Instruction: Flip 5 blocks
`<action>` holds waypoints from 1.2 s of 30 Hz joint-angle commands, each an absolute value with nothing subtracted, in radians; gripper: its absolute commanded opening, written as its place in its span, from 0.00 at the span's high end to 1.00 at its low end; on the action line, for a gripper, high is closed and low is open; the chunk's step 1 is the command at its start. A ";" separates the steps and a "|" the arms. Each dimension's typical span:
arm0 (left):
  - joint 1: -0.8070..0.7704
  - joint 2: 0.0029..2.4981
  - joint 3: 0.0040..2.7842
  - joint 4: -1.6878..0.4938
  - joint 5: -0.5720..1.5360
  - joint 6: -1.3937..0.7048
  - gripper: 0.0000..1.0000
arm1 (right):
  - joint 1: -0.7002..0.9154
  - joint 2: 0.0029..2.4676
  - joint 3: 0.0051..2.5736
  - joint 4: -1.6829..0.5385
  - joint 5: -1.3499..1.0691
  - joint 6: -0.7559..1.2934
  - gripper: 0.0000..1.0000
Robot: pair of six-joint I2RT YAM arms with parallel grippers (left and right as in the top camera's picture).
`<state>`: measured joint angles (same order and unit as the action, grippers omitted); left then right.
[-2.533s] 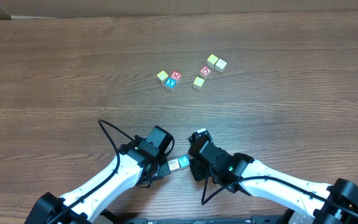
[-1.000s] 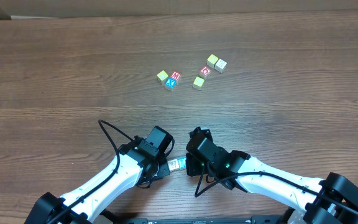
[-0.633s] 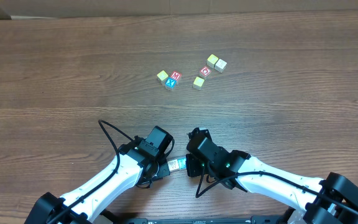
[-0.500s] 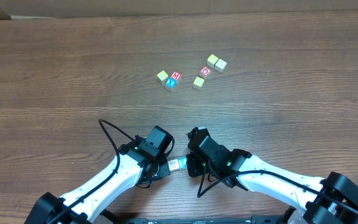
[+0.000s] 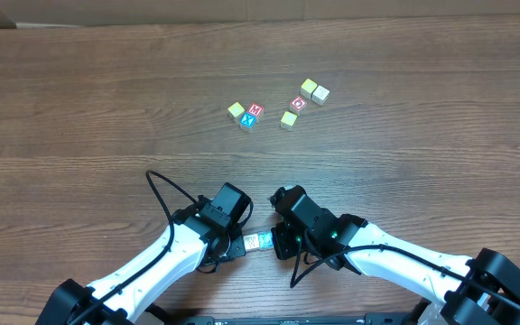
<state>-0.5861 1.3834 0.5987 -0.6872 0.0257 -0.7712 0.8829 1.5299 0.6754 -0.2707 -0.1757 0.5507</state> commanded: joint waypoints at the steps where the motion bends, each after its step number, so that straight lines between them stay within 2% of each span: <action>1: -0.582 1.390 0.600 -0.676 0.046 -0.735 0.96 | 0.886 1.534 0.701 -0.255 -0.237 0.726 0.96; 9: -0.582 1.390 0.600 -0.675 0.046 -0.732 0.96 | 0.886 1.534 0.701 -0.281 -0.192 0.892 0.96; 13: -0.582 1.390 0.600 -0.675 0.046 -0.732 0.96 | 0.886 1.536 0.701 -0.336 -0.135 0.907 0.96; 36: -0.582 1.391 0.600 -0.647 0.046 -0.733 0.96 | 0.886 1.569 0.701 -0.266 -0.190 0.929 0.96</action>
